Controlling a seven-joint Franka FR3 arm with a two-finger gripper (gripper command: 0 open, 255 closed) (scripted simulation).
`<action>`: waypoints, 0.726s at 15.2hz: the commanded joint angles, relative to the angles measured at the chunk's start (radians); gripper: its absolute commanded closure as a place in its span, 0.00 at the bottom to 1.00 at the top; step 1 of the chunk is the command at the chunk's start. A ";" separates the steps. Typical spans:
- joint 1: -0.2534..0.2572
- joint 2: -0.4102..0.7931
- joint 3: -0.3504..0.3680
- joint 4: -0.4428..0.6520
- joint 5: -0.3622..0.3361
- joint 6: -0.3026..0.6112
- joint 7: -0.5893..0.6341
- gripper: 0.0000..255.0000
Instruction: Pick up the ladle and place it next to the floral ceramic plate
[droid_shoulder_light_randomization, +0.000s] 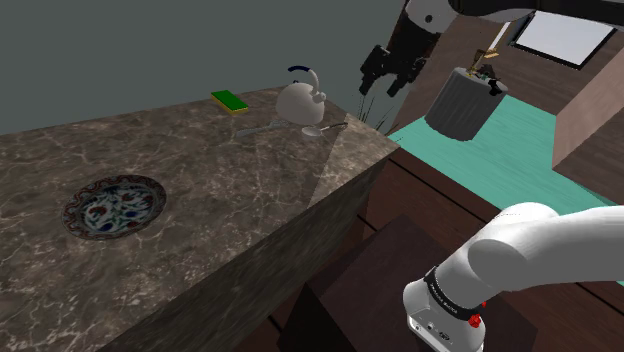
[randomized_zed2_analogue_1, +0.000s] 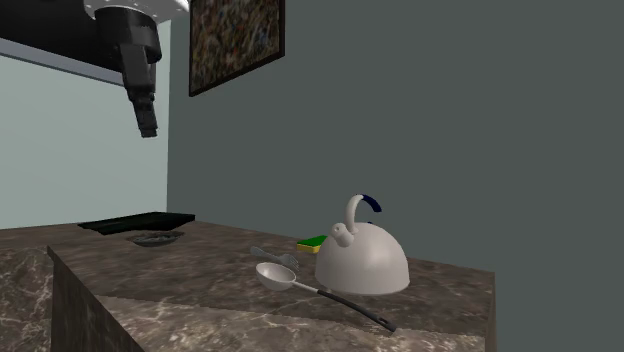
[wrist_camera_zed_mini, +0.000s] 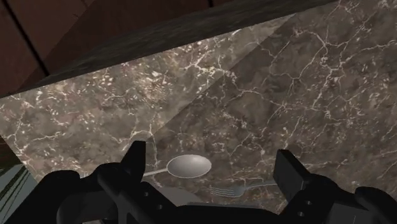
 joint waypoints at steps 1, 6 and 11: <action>-0.028 0.067 0.022 0.010 0.007 0.050 0.088 0.00; -0.091 0.243 0.065 0.064 0.007 0.156 0.297 0.00; -0.147 0.420 0.088 0.135 -0.009 0.241 0.502 0.00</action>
